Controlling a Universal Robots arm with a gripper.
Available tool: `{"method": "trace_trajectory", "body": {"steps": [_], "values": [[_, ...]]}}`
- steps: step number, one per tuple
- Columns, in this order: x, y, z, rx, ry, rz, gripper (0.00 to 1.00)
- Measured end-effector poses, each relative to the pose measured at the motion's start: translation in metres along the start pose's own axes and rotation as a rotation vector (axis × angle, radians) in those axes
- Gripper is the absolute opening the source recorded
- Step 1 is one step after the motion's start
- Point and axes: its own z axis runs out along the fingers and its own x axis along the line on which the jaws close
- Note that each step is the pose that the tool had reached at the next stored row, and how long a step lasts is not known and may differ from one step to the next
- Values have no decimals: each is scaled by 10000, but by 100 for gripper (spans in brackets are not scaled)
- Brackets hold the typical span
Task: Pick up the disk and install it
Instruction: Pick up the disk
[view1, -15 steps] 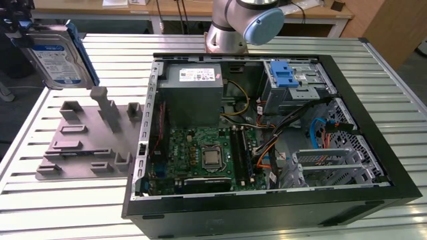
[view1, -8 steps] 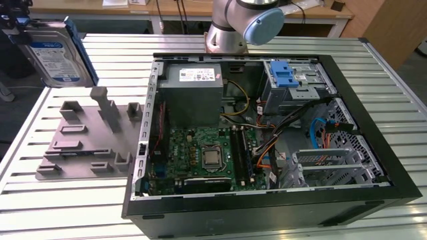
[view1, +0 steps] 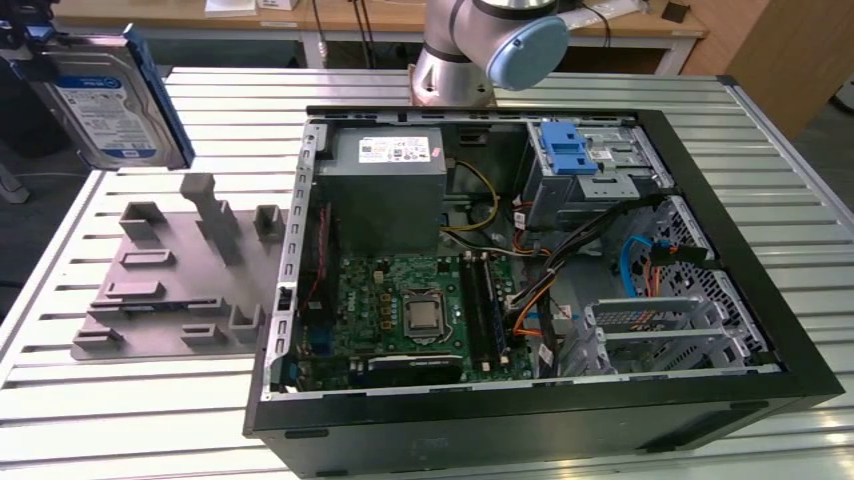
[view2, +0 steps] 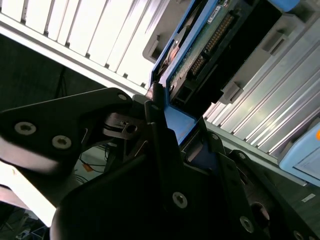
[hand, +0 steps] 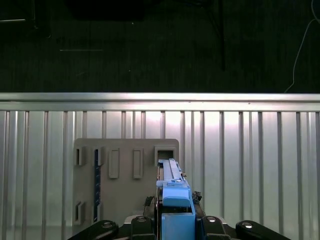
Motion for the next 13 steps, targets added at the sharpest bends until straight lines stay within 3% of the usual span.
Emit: {"method": "trace_trajectory", "body": {"steps": [13], "values": [[-1,2,-70,-2,1,0,36]]}}
